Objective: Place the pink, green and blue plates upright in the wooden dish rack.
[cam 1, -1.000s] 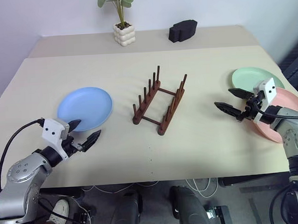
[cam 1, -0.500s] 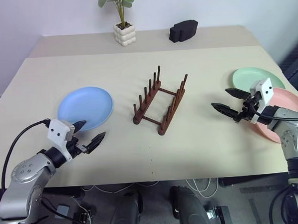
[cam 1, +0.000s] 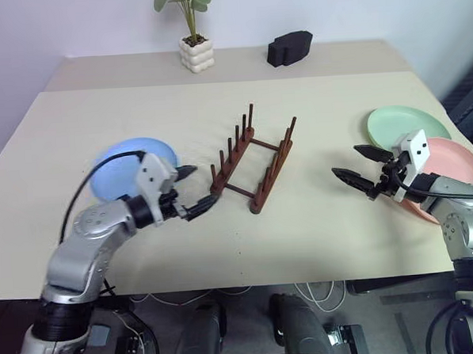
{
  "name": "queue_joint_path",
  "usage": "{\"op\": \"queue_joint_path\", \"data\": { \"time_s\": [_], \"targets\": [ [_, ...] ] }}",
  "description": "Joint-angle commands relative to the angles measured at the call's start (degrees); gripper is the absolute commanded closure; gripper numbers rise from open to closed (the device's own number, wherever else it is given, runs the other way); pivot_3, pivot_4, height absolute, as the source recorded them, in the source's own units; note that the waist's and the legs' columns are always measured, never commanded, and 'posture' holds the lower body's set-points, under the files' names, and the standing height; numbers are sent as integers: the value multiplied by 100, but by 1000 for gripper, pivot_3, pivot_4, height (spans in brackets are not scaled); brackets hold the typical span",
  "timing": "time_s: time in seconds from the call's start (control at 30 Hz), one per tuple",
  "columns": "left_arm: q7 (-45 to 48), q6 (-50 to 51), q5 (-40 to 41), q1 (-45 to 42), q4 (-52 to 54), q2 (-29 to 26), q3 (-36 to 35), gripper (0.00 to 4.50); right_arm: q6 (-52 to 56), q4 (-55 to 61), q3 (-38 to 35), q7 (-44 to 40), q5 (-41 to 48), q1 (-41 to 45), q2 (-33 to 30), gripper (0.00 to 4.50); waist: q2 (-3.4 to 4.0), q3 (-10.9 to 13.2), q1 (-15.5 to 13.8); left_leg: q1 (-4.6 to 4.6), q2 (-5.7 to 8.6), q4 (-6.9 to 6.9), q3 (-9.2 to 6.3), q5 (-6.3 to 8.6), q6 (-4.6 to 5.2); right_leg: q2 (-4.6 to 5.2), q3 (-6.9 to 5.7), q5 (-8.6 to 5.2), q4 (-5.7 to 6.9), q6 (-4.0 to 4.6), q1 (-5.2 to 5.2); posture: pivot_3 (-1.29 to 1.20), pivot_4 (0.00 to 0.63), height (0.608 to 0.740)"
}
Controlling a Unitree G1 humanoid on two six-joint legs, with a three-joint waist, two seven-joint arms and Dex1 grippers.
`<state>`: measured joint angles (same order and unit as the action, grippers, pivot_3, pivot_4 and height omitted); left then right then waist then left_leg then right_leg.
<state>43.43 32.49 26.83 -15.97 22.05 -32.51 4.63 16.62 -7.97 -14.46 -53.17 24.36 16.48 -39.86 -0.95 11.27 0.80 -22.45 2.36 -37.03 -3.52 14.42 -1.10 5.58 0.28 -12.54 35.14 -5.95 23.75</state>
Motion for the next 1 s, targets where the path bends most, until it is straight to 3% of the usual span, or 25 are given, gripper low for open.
{"op": "queue_joint_path", "data": {
  "time_s": [0.03, 0.3, 0.8, 0.9, 1.0],
  "targets": [
    [84, 305, -133, -148, 130, 94, 664, 0, 0, 256, -179, 30, 135, 36, -63, 34, 0, 0, -11, 0, 0, 0, 0, 0, 0, 0, 0, 0, 0, 0, -1, 0, 150, 731],
    [-322, 493, -855, -507, -530, 643, 1574, 0, 67, 551, -285, 133, 229, -236, -59, 34, -1, 1, -35, -1, 2, -6, -2, 0, 1, -1, -1, -2, 0, 0, -4, 0, 150, 731],
    [-1070, 114, -1669, -878, -1831, 1781, 1622, 0, -58, 592, -408, 225, 292, -519, -15, 34, -1, 0, -36, 3, 3, -10, -4, 0, 1, -1, -1, 2, 0, -8, -11, 0, 150, 731],
    [-1142, 122, -1689, -846, -1863, 1896, 1563, 869, -75, 565, -418, 206, 300, -519, -17, 0, 0, 0, -36, 4, 3, -10, -5, 0, 1, 0, -1, 8, 0, -19, -11, 0, 150, 731],
    [-1178, 118, -1703, -816, -1856, 1932, 1513, 2300, -81, 548, -415, 170, 313, -537, -16, 0, 0, 0, -36, 3, 3, -9, -4, 0, 1, 0, -1, 9, 0, -20, -11, 0, 150, 731]
  ]
}}
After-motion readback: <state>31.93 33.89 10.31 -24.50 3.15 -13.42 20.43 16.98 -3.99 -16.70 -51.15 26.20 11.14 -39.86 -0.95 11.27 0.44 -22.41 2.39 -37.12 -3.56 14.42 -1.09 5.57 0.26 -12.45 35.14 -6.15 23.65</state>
